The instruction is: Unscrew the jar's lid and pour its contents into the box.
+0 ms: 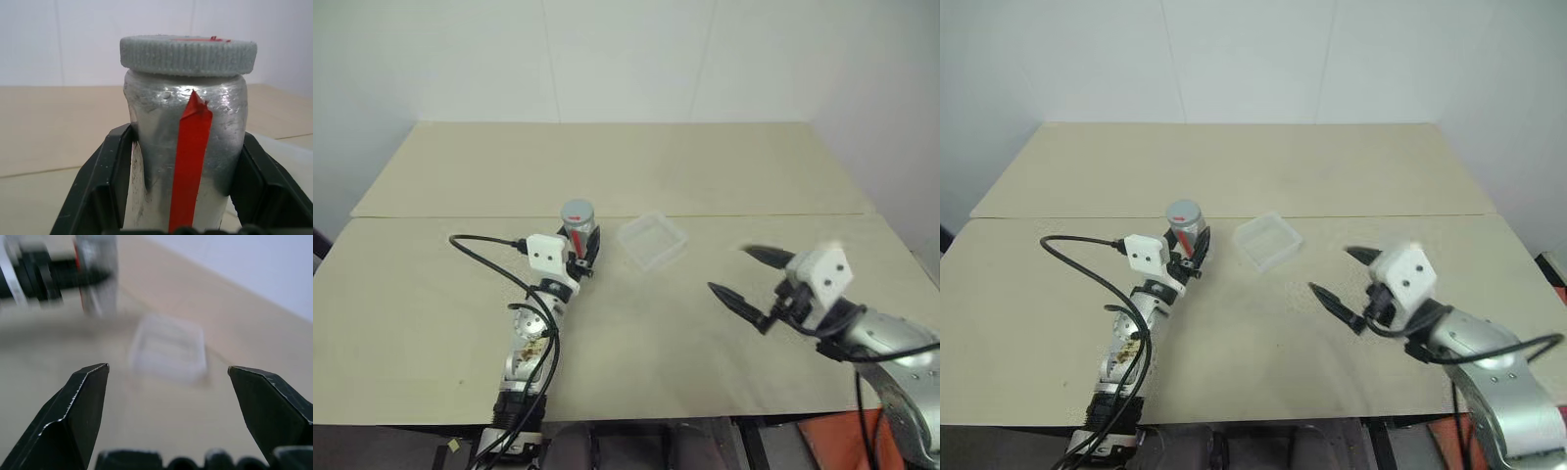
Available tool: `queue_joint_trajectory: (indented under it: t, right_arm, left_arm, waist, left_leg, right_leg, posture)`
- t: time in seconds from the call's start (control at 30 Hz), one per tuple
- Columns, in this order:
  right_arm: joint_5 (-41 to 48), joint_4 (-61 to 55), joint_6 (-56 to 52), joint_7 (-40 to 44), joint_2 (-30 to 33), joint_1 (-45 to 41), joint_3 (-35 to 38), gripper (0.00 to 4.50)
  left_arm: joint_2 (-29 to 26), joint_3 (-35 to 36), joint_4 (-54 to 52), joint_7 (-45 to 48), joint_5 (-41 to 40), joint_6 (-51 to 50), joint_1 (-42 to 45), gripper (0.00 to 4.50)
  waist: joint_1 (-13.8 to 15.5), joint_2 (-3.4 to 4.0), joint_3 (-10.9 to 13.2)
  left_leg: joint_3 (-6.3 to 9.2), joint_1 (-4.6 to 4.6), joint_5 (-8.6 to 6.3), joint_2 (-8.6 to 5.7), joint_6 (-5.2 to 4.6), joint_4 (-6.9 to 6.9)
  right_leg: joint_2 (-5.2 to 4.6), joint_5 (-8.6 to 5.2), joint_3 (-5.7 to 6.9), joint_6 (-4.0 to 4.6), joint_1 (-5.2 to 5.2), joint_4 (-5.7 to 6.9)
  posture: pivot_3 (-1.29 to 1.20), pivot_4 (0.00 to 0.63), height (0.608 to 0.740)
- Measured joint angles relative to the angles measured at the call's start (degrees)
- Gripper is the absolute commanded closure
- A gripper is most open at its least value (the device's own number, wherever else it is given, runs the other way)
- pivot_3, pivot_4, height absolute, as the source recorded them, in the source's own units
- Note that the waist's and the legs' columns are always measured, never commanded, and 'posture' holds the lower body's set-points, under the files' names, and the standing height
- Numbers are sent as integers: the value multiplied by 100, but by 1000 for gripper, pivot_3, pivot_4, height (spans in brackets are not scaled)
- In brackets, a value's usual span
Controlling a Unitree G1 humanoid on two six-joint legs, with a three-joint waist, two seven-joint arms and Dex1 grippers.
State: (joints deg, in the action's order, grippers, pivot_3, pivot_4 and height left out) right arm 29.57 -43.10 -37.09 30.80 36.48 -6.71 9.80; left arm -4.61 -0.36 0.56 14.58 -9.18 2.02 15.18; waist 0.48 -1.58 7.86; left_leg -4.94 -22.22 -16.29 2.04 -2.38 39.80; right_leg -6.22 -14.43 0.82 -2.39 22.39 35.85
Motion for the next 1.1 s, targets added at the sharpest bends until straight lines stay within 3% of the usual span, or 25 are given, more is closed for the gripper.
queue_joint_trajectory:
  t: [0.2, 0.57, 1.0, 1.1]
  right_arm:
    - [106, 138, -744, -730, -643, -1175, -898, 0]
    - [-701, 745, -643, -1178, -1312, -1595, -1998, 0]
    - [-1148, 996, -455, -1228, -1782, -1659, -2184, 0]
    - [-1147, 989, -455, -1189, -1781, -1659, -2184, 0]
  left_arm:
    - [-415, -213, -264, 729, -179, -330, -105, 2096]
    - [-455, -516, -447, 1371, -316, -323, -239, 2096]
    - [-91, -485, -222, 1193, -277, 89, -239, 2096]
    - [-78, -469, -181, 1215, -299, 112, -238, 2561]
  waist:
    - [23, 2, 1]
    - [2, 3, 2]
    - [3, 4, 2]
    - [4, 4, 2]
  left_leg:
    - [-1, -18, 0, -3, 0, 2]
    - [-6, -27, 1, -8, -3, 4]
    - [-7, -38, 1, -8, -4, 5]
    - [-7, -56, 2, -8, -4, 7]
  right_leg:
    - [-6, 0, 4, 0, 19, 0]
    - [-8, 0, 3, -1, 33, 5]
    - [-8, 0, 3, -1, 46, 7]
    - [-8, 1, 3, -1, 64, 11]
  posture:
    - [0, 150, 740]
    - [0, 150, 740]
    - [0, 150, 740]
    - [0, 150, 740]
